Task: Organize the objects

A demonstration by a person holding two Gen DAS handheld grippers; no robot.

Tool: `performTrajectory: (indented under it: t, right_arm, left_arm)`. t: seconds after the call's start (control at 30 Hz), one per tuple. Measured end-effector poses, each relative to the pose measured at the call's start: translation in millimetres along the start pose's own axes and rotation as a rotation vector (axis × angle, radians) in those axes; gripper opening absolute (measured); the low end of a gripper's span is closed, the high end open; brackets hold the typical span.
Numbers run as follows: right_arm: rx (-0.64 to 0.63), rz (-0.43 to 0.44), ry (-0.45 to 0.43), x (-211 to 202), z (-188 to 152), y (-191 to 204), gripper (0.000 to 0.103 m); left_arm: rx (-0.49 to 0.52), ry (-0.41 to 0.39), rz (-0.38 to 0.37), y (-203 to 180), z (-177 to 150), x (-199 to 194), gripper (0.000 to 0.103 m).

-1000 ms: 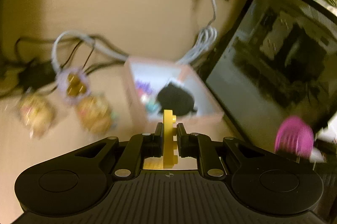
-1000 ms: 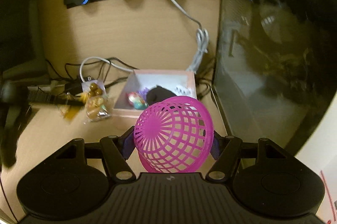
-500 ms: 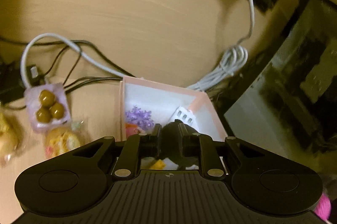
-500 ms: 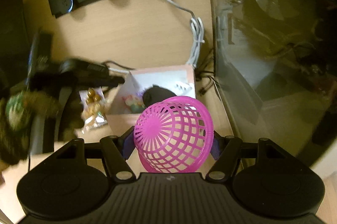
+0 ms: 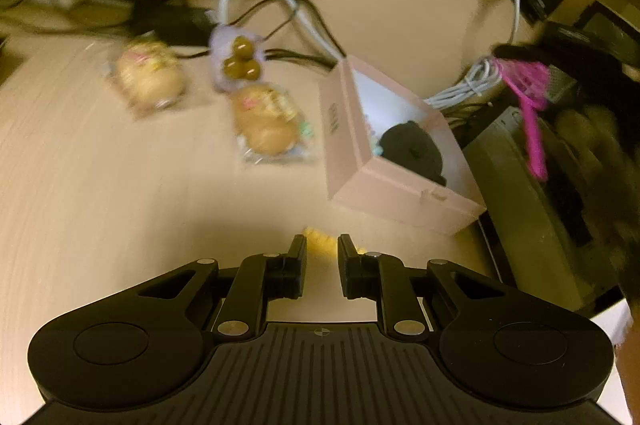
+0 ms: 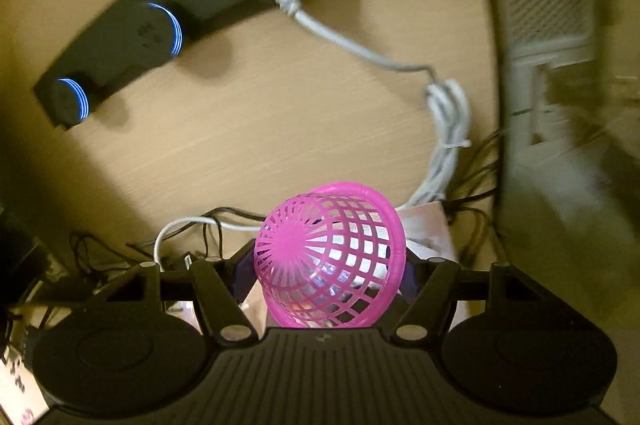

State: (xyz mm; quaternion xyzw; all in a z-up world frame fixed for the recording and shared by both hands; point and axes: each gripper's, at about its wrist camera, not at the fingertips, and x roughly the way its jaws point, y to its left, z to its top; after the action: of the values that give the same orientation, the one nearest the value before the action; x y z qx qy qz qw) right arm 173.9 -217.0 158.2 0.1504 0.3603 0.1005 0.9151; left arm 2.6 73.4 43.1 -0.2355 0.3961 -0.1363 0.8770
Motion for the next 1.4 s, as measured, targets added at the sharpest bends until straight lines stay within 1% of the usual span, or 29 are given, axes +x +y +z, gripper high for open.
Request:
performTrajectory:
  t: [0.07,0.17,0.2,0.23,0.27,0.33,0.43,0.57,0.63,0.67,0.73,0.8,0.87,0.9,0.97,1.0,1.1,1.2,1.27,1.33,1.4]
  right_arm:
    - [0.007,-0.011,0.035,27.3,6.7,6.4,0.068]
    - [-0.024,-0.009,0.079,63.7,4.5,15.9,0.069]
    - [-0.047,-0.019,0.089,73.5,1.9,19.0,0.073]
    - [-0.065,-0.048,0.098,82.1,-1.9,21.1,0.084]
    - [-0.068,-0.064,0.092,85.6,-5.5,21.3,0.087]
    - [-0.063,-0.071,0.089,85.9,-12.4,18.2,0.087]
    - [-0.079,-0.086,0.079,75.3,-26.2,12.5,0.087]
    - [-0.201,-0.146,0.073,60.3,-53.4,12.3,0.087]
    - [-0.254,-0.149,0.065,48.5,-69.0,13.3,0.087]
    - [-0.274,-0.147,0.063,44.7,-70.9,14.0,0.087]
    - [-0.305,-0.133,0.061,28.6,-88.4,15.0,0.087]
    - [-0.332,-0.106,0.068,12.9,-105.8,17.4,0.087]
    - [-0.373,-0.088,0.067,-5.4,-123.7,22.0,0.089]
    - [-0.398,-0.087,0.06,-13.7,-130.6,23.2,0.091]
    - [-0.444,-0.089,0.04,-29.0,-144.3,24.8,0.098]
    - [-0.46,-0.089,0.031,-35.8,-150.9,23.6,0.099]
    - [-0.483,-0.085,0.029,-51.3,-167.6,18.5,0.101]
    - [-0.505,-0.084,0.067,-48.5,-185.5,11.6,0.101]
    - [-0.516,-0.073,0.091,-43.0,-195.4,8.9,0.101]
    - [-0.517,-0.043,0.103,-39.3,-197.7,11.1,0.101]
    - [-0.539,-0.009,0.084,-33.1,-192.4,24.3,0.101]
  left_arm:
    - [-0.013,-0.009,0.009,8.1,-7.9,-11.9,0.018]
    - [-0.017,-0.023,0.035,22.1,-16.6,-27.8,0.018]
    - [-0.02,-0.026,0.05,26.7,-19.2,-31.5,0.018]
    - [-0.027,-0.027,0.065,31.4,-21.9,-35.2,0.018]
    - [-0.039,-0.029,0.075,36.4,-24.2,-37.9,0.018]
    - [-0.058,-0.031,0.089,44.7,-27.3,-42.6,0.018]
    - [-0.067,-0.026,0.101,51.4,-28.8,-44.2,0.018]
    - [-0.053,-0.012,0.095,46.0,-28.1,-38.0,0.018]
    - [-0.037,-0.005,0.091,40.8,-27.8,-34.6,0.018]
    - [-0.028,-0.001,0.091,38.0,-27.5,-32.5,0.018]
    - [-0.016,0.007,0.099,33.8,-24.1,-26.4,0.018]
    - [-0.01,0.013,0.107,29.2,-15.3,-17.9,0.018]
    - [-0.021,0.013,0.098,26.4,-1.4,-8.9,0.018]
    - [-0.049,0.009,0.094,27.0,7.5,-4.4,0.018]
    - [-0.112,-0.007,0.103,30.2,25.0,3.6,0.018]
    - [-0.124,-0.019,0.116,30.5,32.9,7.2,0.018]
    - [-0.081,-0.045,0.175,23.4,50.4,18.6,0.018]
    - [-0.031,-0.039,0.203,16.9,60.1,30.8,0.018]
    - [0.005,-0.051,0.231,11.7,63.8,34.6,0.018]
    - [0.032,-0.066,0.244,7.7,64.4,32.3,0.018]
    - [0.076,-0.074,0.262,4.1,61.9,26.7,0.018]
